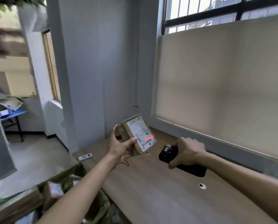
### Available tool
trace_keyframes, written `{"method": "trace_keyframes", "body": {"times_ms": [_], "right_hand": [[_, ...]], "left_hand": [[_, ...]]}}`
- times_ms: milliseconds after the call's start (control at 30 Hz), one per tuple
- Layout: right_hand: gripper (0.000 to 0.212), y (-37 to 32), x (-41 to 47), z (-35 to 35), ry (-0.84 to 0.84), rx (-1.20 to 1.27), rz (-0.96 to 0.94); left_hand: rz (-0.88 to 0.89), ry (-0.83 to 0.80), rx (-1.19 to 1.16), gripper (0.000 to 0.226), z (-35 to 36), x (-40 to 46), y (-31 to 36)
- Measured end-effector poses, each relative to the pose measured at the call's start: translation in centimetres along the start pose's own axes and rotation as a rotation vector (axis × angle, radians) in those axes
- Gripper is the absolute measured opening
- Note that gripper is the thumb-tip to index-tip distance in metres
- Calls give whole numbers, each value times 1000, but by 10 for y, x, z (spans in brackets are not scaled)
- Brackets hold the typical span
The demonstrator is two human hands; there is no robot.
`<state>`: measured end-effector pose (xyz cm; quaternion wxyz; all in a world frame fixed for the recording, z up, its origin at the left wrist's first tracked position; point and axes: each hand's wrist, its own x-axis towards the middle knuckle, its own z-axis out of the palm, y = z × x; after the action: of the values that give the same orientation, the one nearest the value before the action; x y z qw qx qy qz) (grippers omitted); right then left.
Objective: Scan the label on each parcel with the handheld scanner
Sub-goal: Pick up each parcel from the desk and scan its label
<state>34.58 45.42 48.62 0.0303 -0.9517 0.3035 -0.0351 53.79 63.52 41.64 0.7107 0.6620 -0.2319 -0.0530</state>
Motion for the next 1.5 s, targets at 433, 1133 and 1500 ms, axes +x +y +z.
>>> {"method": "trace_keyframes", "body": {"times_ms": [433, 1133, 1500], "right_hand": [[48, -212, 80, 73, -243, 546, -363], [52, -459, 164, 313, -788, 780, -527], [59, -501, 134, 390, -862, 528, -504]], "left_hand": [[-143, 337, 32, 82, -210, 16, -34], [-706, 471, 276, 65, -414, -25, -227], [-952, 417, 404, 72, -453, -58, -288]]}}
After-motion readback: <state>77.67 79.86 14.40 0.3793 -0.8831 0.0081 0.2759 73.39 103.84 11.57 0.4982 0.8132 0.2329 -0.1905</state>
